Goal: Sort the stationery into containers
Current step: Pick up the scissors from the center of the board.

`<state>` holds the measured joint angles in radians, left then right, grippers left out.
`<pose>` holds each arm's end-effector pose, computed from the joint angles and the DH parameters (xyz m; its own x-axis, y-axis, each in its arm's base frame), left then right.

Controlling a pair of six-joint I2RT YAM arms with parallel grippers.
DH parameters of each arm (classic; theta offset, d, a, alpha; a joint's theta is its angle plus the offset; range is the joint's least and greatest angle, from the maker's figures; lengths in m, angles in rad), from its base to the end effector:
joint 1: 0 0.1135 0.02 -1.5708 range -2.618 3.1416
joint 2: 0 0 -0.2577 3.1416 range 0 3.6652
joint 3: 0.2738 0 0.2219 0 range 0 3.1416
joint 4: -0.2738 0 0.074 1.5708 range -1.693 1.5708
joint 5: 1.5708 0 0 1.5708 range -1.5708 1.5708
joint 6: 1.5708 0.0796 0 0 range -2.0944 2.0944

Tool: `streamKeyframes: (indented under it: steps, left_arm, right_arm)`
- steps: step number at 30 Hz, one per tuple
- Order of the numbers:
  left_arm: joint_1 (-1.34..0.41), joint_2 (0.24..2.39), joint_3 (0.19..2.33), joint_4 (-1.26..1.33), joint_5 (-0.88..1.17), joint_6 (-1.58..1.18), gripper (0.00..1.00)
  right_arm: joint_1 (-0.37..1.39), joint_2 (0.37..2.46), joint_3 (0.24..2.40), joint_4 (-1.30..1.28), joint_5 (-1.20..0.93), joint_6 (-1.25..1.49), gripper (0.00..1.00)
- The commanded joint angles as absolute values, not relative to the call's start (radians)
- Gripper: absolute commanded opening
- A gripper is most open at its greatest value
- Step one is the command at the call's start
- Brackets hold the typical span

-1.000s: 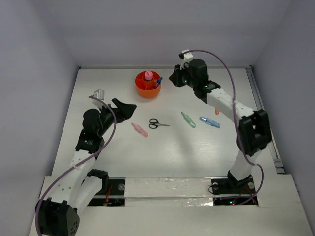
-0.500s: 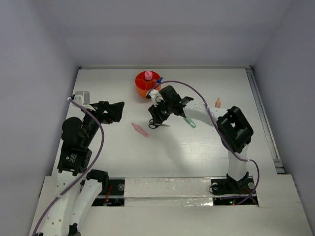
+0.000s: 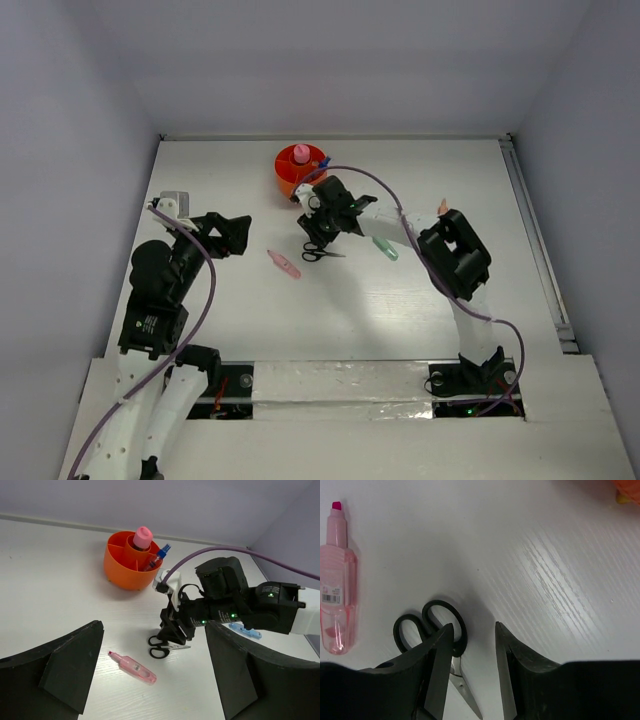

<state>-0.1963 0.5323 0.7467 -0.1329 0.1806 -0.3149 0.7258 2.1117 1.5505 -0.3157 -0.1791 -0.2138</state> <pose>0.1401 -0.0424 0.3608 -0.0379 -0.3031 -0.9522 0.3741 0.8793 -0.2948 0.3368 0.3179 0.1544 -0.4053 -0.6387 -0.6540 -0.8435 0.5371 -0.0019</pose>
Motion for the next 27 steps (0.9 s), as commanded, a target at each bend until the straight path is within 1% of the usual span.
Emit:
streamKeyframes:
  steps: [1, 4, 8, 11, 12, 14, 15, 16, 17, 18, 23, 27]
  left_arm:
    - [-0.201, 0.520, 0.746, -0.103, 0.179, -0.298, 0.80]
    - [-0.201, 0.517, 0.744, -0.103, 0.183, -0.299, 0.80]
    - [-0.201, 0.511, 0.744, -0.106, 0.175, -0.301, 0.80]
    - [-0.201, 0.511, 0.744, -0.109, 0.172, -0.296, 0.80]
    - [-0.201, 0.511, 0.744, -0.109, 0.172, -0.296, 0.80]
    - [-0.201, 0.511, 0.746, -0.109, 0.172, -0.296, 0.80]
    - [-0.201, 0.509, 0.746, -0.107, 0.172, -0.296, 0.80]
    - [-0.201, 0.509, 0.746, -0.107, 0.170, -0.296, 0.80]
    - [-0.201, 0.509, 0.746, -0.107, 0.170, -0.295, 0.80]
    - [-0.201, 0.511, 0.746, -0.107, 0.170, -0.296, 0.80]
    - [-0.201, 0.514, 0.746, -0.107, 0.172, -0.295, 0.80]
    - [-0.201, 0.515, 0.744, -0.109, 0.173, -0.295, 0.80]
  right_arm:
    - [0.759, 2.143, 1.618, -0.322, -0.143, -0.236, 0.44]
    - [0.779, 2.169, 1.638, -0.316, -0.112, -0.238, 0.44]
    - [0.790, 2.198, 1.672, -0.345, -0.121, -0.253, 0.44]
    - [0.799, 2.220, 1.690, -0.391, -0.101, -0.281, 0.39]
    - [0.799, 2.224, 1.695, -0.415, -0.101, -0.284, 0.31]
    - [0.799, 2.233, 1.701, -0.437, -0.101, -0.296, 0.22]
    - [0.799, 2.235, 1.698, -0.446, -0.101, -0.299, 0.14]
    - [0.799, 2.233, 1.695, -0.449, -0.089, -0.301, 0.11]
    - [0.799, 2.229, 1.681, -0.445, -0.083, -0.302, 0.04]
    - [0.799, 2.226, 1.675, -0.437, -0.077, -0.305, 0.01]
    - [0.799, 2.160, 1.605, -0.336, -0.035, -0.307, 0.00]
    - [0.799, 2.044, 1.537, -0.178, -0.006, -0.293, 0.00]
